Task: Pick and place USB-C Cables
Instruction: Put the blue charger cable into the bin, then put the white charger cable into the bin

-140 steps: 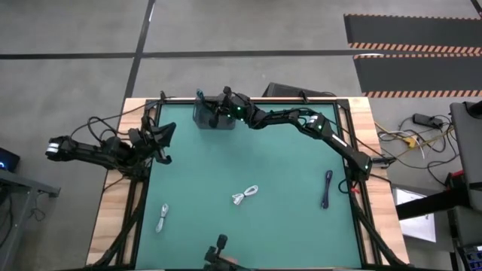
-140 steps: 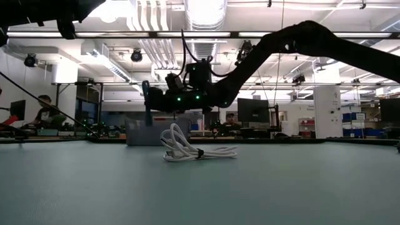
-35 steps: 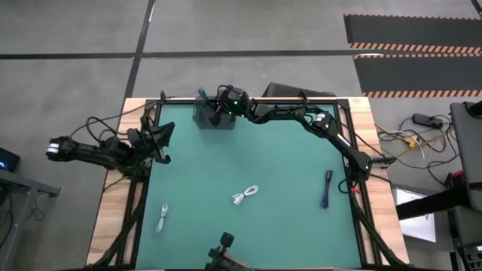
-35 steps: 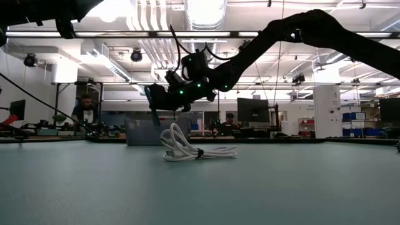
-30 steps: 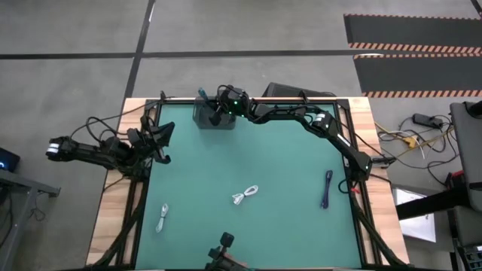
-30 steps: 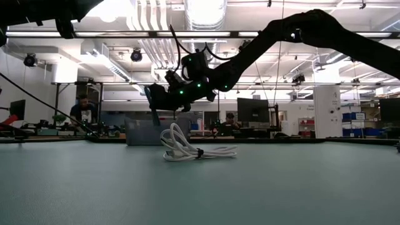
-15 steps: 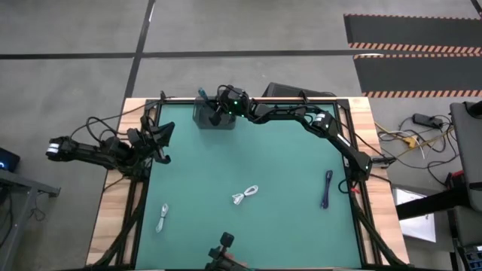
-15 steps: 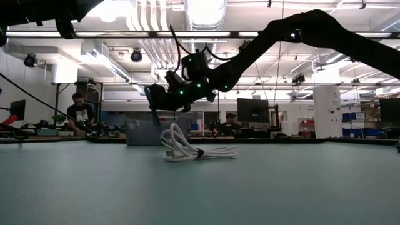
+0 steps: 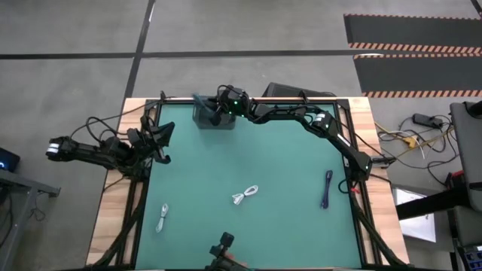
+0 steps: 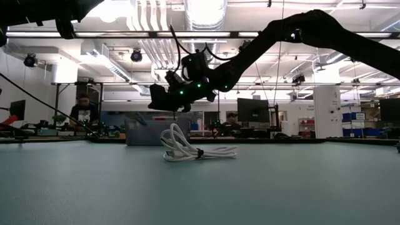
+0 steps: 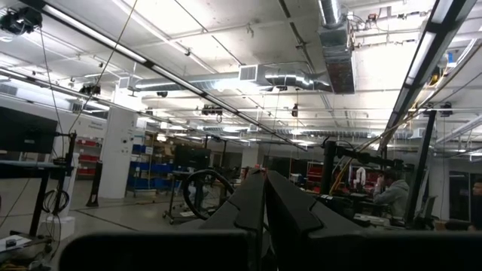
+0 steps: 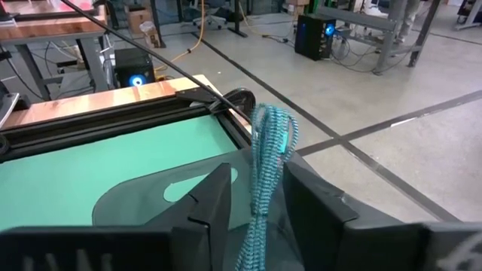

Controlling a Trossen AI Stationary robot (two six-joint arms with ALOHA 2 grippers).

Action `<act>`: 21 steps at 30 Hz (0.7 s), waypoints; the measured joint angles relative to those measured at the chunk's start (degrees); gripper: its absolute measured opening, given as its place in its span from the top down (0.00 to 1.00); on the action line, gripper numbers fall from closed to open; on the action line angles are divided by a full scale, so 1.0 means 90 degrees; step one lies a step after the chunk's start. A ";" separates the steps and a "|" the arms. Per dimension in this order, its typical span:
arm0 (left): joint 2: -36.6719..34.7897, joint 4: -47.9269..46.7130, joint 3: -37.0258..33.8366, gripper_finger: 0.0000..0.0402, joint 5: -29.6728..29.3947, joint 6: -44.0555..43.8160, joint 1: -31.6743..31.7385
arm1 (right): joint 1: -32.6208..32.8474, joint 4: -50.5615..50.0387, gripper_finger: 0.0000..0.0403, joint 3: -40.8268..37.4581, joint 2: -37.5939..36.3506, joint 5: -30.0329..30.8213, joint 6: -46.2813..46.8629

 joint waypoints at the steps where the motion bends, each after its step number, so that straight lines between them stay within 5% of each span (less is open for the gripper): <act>1: 0.0000 0.0000 0.0000 1.00 0.0000 0.0000 -0.0002 | 0.0000 0.0000 0.70 0.0000 0.0000 -0.0001 0.0000; 13: 0.0000 -0.0003 0.0000 1.00 0.0000 0.0000 0.0000 | 0.0065 -0.0750 0.67 -0.0012 -0.0472 -0.0073 -0.0274; 21: 0.0000 -0.0003 -0.0004 1.00 0.0000 0.0000 0.0000 | 0.0211 -0.3370 0.73 -0.0005 -0.1479 -0.0228 -0.0633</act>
